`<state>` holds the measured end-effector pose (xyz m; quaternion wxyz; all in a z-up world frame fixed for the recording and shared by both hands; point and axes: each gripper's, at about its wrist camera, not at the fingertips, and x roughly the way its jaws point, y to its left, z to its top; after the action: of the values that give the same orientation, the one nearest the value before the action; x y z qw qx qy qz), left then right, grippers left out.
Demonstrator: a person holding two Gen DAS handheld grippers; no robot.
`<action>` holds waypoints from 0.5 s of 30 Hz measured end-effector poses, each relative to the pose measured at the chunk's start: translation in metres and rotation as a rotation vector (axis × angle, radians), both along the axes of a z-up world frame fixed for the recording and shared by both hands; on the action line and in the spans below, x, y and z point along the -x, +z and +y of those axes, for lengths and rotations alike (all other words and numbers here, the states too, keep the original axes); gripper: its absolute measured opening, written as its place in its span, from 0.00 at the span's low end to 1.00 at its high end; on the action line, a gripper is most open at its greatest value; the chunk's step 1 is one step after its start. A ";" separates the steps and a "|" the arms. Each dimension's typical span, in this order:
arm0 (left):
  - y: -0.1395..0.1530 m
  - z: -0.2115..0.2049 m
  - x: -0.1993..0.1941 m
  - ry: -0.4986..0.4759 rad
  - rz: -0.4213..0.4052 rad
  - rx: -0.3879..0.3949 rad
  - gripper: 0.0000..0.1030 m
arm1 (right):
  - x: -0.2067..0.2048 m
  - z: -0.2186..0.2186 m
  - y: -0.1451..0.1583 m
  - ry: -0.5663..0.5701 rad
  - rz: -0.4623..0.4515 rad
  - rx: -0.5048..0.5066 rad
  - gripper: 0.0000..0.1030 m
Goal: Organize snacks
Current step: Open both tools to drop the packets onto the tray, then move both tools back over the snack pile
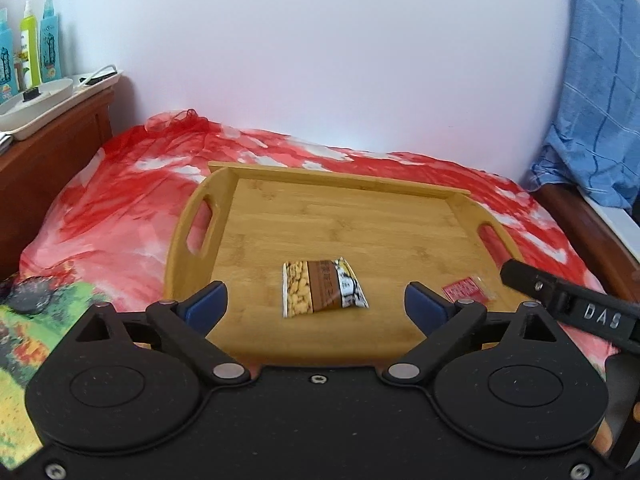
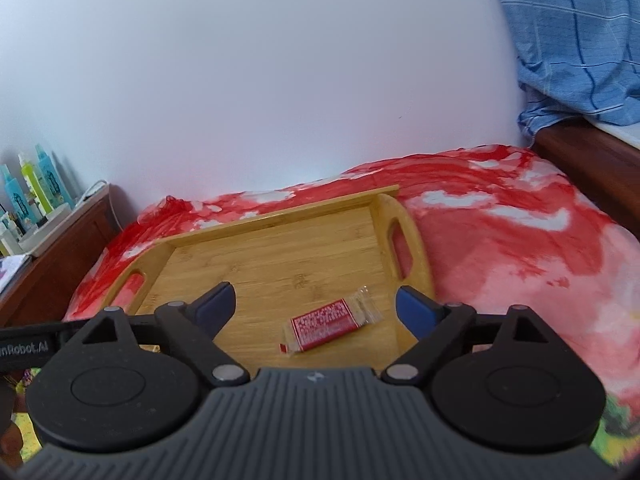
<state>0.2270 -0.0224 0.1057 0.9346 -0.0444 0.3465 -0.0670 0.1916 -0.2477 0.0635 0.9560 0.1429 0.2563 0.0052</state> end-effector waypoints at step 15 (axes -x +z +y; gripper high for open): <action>0.015 0.017 0.095 -0.016 -0.050 0.029 0.98 | 0.099 0.008 0.022 -0.021 -0.046 0.022 1.00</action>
<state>0.1317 -0.0056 0.1203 0.9416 -0.0535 0.3226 -0.0809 0.0929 -0.2398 0.0858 0.9631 0.1348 0.2328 -0.0042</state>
